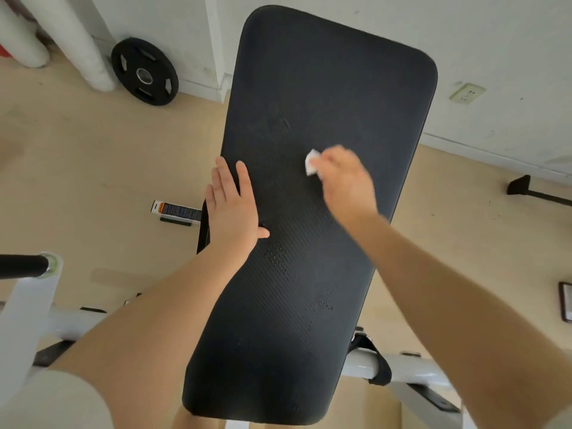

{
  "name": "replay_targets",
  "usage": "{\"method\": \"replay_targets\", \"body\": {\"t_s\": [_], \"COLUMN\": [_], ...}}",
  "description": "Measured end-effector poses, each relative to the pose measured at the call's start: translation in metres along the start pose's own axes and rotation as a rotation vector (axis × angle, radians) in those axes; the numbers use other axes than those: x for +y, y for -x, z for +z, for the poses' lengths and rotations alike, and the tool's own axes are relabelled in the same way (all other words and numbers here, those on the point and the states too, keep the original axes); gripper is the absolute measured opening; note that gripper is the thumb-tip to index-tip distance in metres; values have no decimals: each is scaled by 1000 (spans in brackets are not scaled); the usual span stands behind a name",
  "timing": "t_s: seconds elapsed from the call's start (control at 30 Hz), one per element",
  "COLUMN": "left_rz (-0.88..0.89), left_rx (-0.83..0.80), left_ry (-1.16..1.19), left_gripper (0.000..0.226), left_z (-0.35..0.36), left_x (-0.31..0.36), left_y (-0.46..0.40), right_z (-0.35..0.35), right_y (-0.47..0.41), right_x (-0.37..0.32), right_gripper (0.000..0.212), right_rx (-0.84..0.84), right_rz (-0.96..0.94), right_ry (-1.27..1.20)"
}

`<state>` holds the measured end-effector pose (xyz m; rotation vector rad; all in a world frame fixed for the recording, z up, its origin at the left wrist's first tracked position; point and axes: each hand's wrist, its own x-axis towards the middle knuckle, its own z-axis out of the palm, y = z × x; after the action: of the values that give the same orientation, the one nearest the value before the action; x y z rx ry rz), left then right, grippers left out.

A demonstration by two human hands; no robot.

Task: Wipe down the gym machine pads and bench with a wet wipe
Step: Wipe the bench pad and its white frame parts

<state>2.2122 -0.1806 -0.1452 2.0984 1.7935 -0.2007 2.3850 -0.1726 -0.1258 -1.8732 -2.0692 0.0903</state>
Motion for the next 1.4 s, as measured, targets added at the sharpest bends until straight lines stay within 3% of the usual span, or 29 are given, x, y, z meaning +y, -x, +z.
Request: {"method": "replay_targets", "body": {"t_s": [0.07, 0.17, 0.27, 0.43, 0.5, 0.63, 0.7, 0.9, 1.07, 1.13, 1.27, 1.33, 1.4], "left_rz": [3, 1, 13, 60, 85, 143, 191, 220, 211, 204, 221, 231, 232], "left_rx": [6, 5, 24, 35, 27, 87, 110, 89, 116, 111, 113, 113, 108], "left_ry": [-8, -7, 17, 63, 138, 299, 270, 218, 285, 267, 257, 243, 230], "left_gripper": [126, 125, 126, 117, 104, 70, 69, 72, 70, 70, 70, 71, 71], "left_z": [-1, 1, 2, -3, -9, -28, -35, -34, -28, -27, -25, -25, -26], "left_x": [0, 0, -1, -11, -20, -42, -50, -63, -64, -66, -68, -69, -70], "left_y": [-2, -2, -3, -3, -4, -18, -23, -37, -39, -40, -41, -42, -43], "right_z": [-11, -9, 16, 38, 29, 5, -2, 33, 41, 31, 6, 9, 20], "right_y": [-33, -50, -23, 46, 36, -36, -64, -38, 19, -6, -86, -104, -100], "right_x": [8, 10, -4, -34, -38, -28, -26, -50, -68, -67, -54, -49, -52], "right_gripper": [18, 13, 14, 25, 13, 26, 24, 22, 20, 16, 26, 22, 20], "right_rx": [74, 91, 105, -165, -235, 126, 195, -22, -210, -140, 180, 216, 145], "right_rz": [129, 233, 151, -62, 66, 433, 467, 222, 0, 58, 367, 360, 238], "right_ry": [-16, 9, 41, -61, -178, -268, -253, -55, -127, -186, -307, -231, -91]}}
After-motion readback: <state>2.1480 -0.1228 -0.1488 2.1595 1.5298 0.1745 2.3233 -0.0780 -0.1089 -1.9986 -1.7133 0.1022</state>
